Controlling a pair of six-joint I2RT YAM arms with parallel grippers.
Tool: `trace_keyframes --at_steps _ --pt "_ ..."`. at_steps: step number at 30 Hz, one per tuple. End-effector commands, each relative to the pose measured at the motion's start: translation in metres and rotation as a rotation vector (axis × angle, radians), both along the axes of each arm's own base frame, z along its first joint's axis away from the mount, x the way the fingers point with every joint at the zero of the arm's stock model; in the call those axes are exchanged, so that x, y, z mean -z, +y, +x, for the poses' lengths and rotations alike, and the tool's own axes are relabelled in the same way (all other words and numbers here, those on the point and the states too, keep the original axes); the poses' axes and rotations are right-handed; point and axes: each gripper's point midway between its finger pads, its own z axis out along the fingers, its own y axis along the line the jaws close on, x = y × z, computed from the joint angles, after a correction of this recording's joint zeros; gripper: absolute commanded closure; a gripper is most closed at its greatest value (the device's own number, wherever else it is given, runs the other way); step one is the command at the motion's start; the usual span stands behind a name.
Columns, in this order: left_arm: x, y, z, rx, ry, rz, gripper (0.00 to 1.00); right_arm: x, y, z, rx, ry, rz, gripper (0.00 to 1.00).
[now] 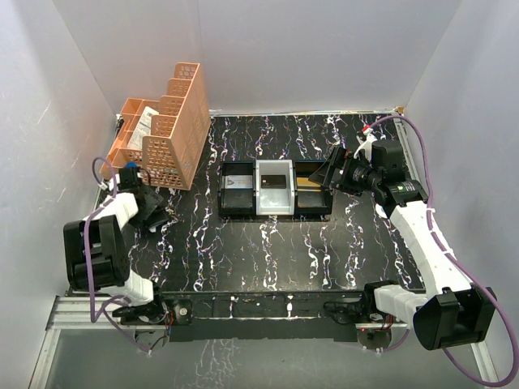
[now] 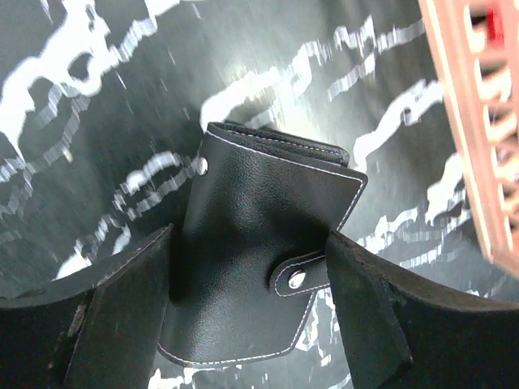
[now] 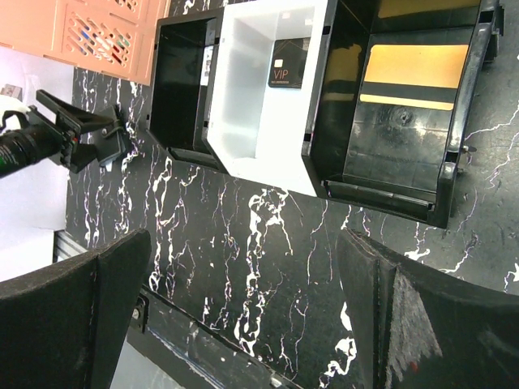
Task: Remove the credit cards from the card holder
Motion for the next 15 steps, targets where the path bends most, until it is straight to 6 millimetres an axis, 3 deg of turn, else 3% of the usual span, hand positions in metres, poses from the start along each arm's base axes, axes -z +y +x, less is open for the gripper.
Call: trace_keyframes --at_steps 1,15 --pt "0.012 -0.059 -0.049 0.074 0.115 -0.116 0.3 -0.008 0.001 0.002 0.005 -0.04 0.02 0.02" --pt "0.026 -0.179 -0.134 0.331 0.163 -0.221 0.28 0.003 0.003 -0.013 -0.012 -0.004 0.036 0.02"
